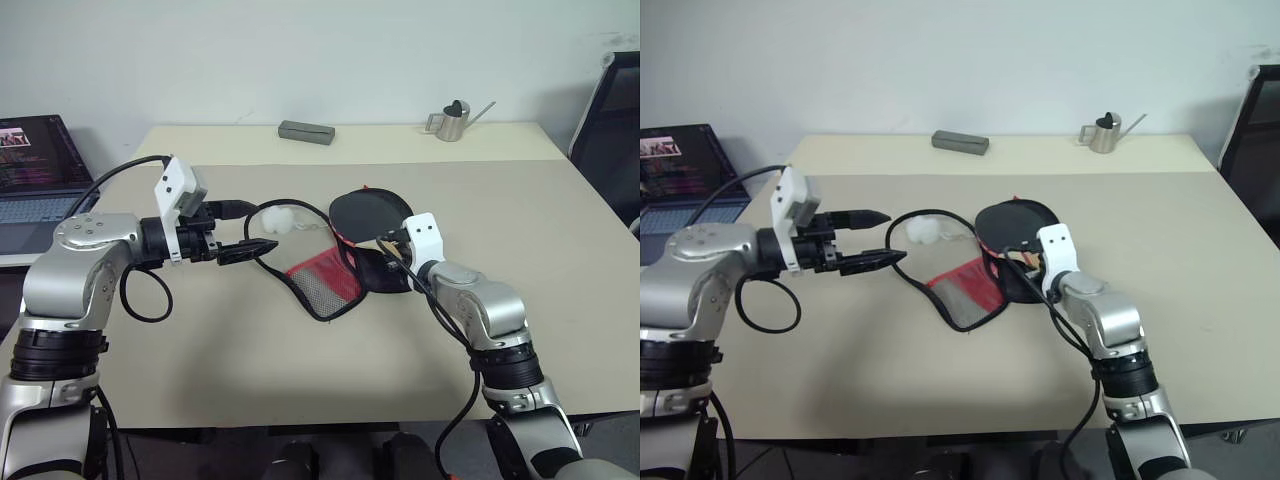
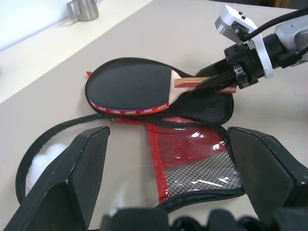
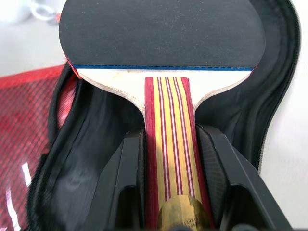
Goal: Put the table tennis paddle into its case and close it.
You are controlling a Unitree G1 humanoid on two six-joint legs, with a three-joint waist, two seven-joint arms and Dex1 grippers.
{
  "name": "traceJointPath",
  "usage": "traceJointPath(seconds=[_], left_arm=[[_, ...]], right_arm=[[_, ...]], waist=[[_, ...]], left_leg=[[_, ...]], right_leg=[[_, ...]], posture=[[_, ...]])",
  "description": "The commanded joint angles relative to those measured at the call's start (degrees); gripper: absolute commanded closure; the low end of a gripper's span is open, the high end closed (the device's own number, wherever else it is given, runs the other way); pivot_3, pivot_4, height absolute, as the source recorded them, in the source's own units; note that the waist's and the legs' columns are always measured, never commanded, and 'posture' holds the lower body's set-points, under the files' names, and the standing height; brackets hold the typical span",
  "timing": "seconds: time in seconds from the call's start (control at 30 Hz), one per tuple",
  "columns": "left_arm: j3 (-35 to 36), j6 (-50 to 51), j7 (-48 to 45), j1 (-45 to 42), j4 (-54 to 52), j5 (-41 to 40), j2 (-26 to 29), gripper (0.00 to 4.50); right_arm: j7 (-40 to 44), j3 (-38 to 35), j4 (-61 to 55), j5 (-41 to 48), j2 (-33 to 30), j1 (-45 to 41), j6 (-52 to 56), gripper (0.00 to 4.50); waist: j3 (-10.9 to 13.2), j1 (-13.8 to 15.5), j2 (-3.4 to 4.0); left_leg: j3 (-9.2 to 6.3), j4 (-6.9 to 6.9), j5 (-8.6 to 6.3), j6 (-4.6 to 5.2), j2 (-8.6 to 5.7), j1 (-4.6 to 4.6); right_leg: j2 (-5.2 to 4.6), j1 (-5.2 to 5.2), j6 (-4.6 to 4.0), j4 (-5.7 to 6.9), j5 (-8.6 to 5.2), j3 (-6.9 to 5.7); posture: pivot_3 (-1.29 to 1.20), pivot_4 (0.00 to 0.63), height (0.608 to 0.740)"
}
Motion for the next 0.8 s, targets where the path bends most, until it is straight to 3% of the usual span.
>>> traceJointPath(seconds=[0.03, 0.8], left_arm=[[2.1, -0.5, 0.2, 0.0, -1.8, -1.2, 1.0, 0.21], [1.9, -6.1, -1.5, 2.0, 1.9, -0.6, 0.8, 0.21]], right_arm=[[-0.7, -0.8, -0.8, -1.3, 0.8, -1.8, -3.5, 3.28], [-2.3, -0.7, 6.4, -6.6, 4.7, -2.5, -8.0, 3.28]], waist=[[0.0, 0.0, 0.0], [0.0, -0.2, 0.0]], left_leg=[[0.01, 0.0, 0.0, 0.0, 0.0, 0.0], [0.01, 0.0, 0.01, -0.02, 0.01, 0.02]], right_leg=[[0.0, 0.0, 0.0, 0.0, 0.0, 0.01], [0.01, -0.02, -0.02, 0.04, 0.01, 0.03]], posture=[[0.0, 0.15, 0.74], [0.0, 0.15, 0.74]])
